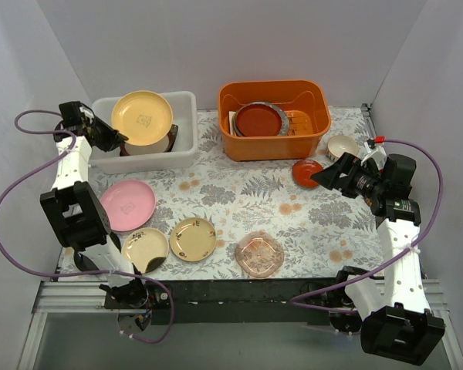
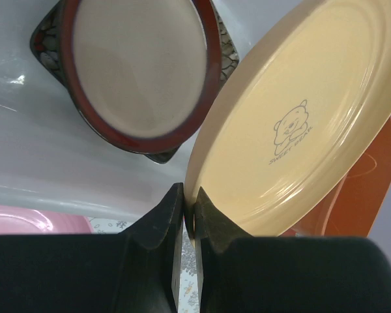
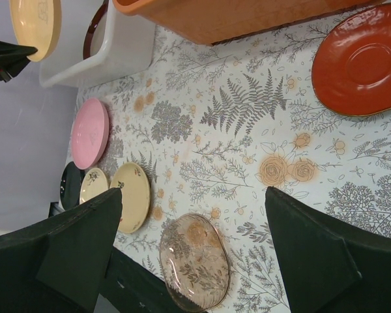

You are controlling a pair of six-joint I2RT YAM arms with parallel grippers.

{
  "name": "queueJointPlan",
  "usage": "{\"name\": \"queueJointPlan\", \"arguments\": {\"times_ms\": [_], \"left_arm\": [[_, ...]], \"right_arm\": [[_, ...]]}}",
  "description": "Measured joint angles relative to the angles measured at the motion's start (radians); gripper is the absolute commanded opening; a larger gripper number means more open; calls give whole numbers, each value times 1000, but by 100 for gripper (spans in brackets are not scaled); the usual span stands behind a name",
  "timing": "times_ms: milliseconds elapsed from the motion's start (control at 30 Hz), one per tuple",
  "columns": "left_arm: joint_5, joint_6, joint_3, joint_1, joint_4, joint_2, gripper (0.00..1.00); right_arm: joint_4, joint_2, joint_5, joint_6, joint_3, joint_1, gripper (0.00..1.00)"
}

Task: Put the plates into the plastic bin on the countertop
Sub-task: Place the plate in the plastic bin.

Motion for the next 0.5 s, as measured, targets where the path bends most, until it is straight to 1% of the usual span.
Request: {"name": "queueJointPlan", "arguments": {"times_ms": [500], "left_arm": [[-19,27,-4,17,0,119,0]], "right_arm": [[0,3,-3,0,0,0,98]]}}
